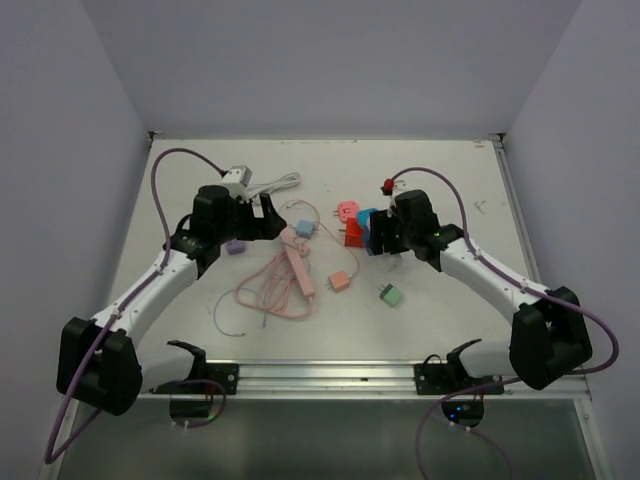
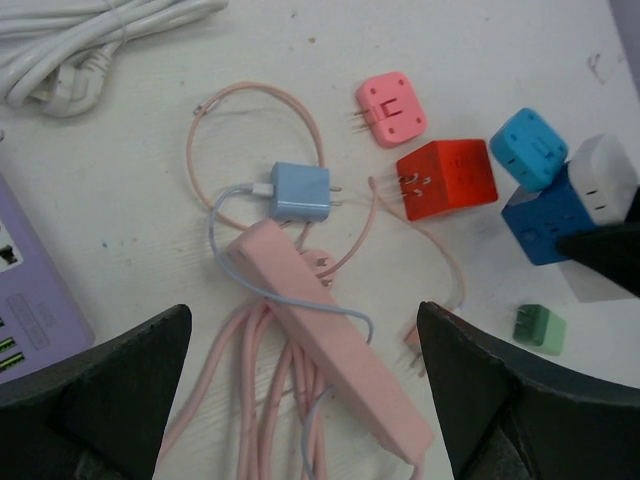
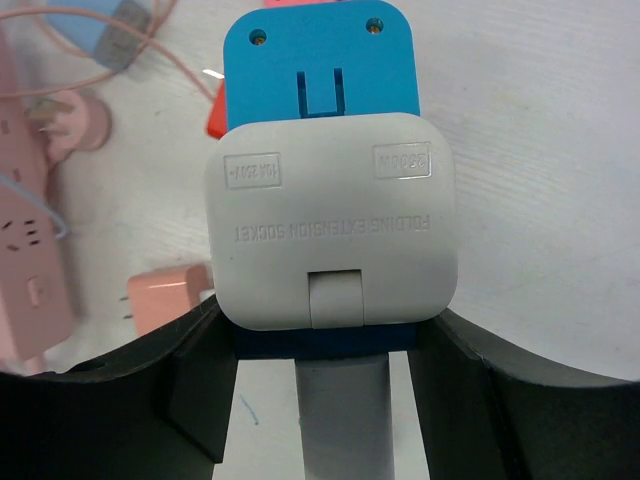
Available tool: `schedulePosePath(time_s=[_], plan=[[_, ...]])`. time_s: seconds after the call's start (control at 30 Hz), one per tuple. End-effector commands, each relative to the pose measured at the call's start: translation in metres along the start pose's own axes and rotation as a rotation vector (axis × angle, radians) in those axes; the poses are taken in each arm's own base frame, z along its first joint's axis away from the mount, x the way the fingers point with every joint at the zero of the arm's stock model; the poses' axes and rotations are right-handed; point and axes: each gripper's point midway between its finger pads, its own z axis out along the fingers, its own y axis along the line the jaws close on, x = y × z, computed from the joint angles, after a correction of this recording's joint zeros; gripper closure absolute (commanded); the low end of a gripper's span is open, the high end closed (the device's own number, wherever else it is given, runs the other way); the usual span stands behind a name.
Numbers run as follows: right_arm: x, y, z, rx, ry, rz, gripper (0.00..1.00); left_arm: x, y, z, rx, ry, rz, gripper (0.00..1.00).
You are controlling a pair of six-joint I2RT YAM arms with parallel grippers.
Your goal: Pull the plug off the socket
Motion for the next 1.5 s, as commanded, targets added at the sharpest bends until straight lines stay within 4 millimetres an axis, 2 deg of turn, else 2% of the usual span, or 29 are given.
schedulePosePath(time_s=[0.0, 0.2, 0.37, 0.57, 0.6, 0.83, 0.93, 1.03, 1.07, 1.13, 1.17, 1.23, 1.27, 1.33, 1.37, 1.47], plan=[[-0.048, 0.043, -0.034, -0.227, -0.133, -0.062, 1.0, -0.034, -0.039, -0.01, 0.129, -0.04, -0.077, 0.02], [-0.053, 0.08, -0.058, -0.451, -0.177, -0.078, 1.0, -0.056, -0.078, -0.014, 0.274, -0.022, -0.244, 0.02], [-0.059, 0.099, -0.067, -0.55, -0.219, -0.056, 1.0, -0.06, -0.1, -0.008, 0.328, 0.016, -0.407, 0.02], [-0.066, 0.112, -0.073, -0.61, -0.253, -0.051, 1.0, -0.054, -0.127, 0.011, 0.332, 0.055, -0.468, 0.03], [-0.067, 0.114, -0.075, -0.62, -0.261, -0.051, 1.0, -0.046, -0.134, 0.016, 0.335, 0.078, -0.47, 0.04], [-0.059, 0.126, -0.076, -0.662, -0.246, -0.05, 1.0, -0.042, -0.16, 0.036, 0.373, 0.072, -0.51, 0.13], [-0.061, 0.132, -0.078, -0.672, -0.266, -0.057, 1.0, -0.039, -0.162, 0.045, 0.346, 0.074, -0.521, 0.2], [-0.059, 0.134, -0.078, -0.68, -0.27, -0.056, 1.0, -0.035, -0.157, 0.052, 0.307, 0.069, -0.538, 0.33], [-0.058, 0.135, -0.077, -0.682, -0.269, -0.054, 1.0, -0.036, -0.154, 0.054, 0.286, 0.06, -0.545, 0.42], [-0.056, 0.136, -0.077, -0.686, -0.268, -0.054, 1.0, -0.036, -0.151, 0.055, 0.275, 0.05, -0.553, 0.5], [-0.056, 0.136, -0.078, -0.688, -0.268, -0.053, 1.0, -0.036, -0.15, 0.056, 0.267, 0.044, -0.553, 0.59], [-0.054, 0.137, -0.079, -0.69, -0.27, -0.055, 1.0, -0.035, -0.147, 0.057, 0.256, 0.041, -0.561, 0.69], [-0.053, 0.136, -0.078, -0.689, -0.268, -0.056, 1.0, -0.035, -0.144, 0.058, 0.242, 0.031, -0.563, 0.8], [-0.051, 0.136, -0.078, -0.688, -0.265, -0.055, 1.0, -0.036, -0.14, 0.057, 0.227, 0.016, -0.571, 0.9], [-0.05, 0.136, -0.078, -0.691, -0.264, -0.057, 1.0, -0.037, -0.139, 0.056, 0.218, 0.003, -0.573, 0.99], [-0.048, 0.135, -0.079, -0.692, -0.262, -0.057, 1.0, -0.039, -0.134, 0.054, 0.201, -0.02, -0.59, 1.0]])
